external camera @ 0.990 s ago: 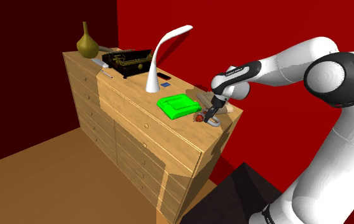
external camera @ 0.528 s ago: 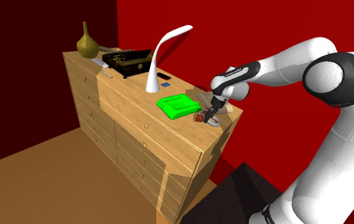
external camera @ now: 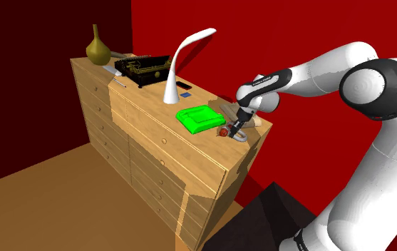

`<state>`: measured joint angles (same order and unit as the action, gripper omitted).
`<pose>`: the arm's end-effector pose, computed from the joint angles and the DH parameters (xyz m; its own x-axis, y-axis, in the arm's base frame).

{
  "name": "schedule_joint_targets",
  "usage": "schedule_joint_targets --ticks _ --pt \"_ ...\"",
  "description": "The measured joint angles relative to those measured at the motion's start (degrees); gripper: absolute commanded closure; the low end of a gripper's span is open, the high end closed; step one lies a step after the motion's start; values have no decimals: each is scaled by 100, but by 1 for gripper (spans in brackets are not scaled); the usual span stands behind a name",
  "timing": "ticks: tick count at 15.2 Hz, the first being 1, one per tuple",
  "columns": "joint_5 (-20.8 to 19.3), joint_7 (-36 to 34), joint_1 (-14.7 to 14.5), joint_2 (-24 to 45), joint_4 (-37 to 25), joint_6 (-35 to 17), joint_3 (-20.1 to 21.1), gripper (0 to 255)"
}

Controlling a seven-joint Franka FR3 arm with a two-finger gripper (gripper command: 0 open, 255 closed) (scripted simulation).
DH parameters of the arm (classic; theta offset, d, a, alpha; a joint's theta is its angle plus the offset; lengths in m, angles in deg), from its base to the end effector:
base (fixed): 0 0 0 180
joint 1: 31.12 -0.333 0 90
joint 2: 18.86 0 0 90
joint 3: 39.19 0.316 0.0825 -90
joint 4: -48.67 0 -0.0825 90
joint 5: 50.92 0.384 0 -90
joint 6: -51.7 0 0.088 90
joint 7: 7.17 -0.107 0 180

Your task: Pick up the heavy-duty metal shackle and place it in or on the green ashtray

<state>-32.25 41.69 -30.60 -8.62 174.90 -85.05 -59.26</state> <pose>0.5171 -0.1898 0.3072 0.9596 0.2516 0.1261 0.2652 -0.9583 -0.1060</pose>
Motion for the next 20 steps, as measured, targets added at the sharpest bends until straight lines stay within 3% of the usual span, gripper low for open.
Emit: schedule_joint_targets --ticks 20 --pt "-622 -568 -64 -779 -453 1113 -104 255"
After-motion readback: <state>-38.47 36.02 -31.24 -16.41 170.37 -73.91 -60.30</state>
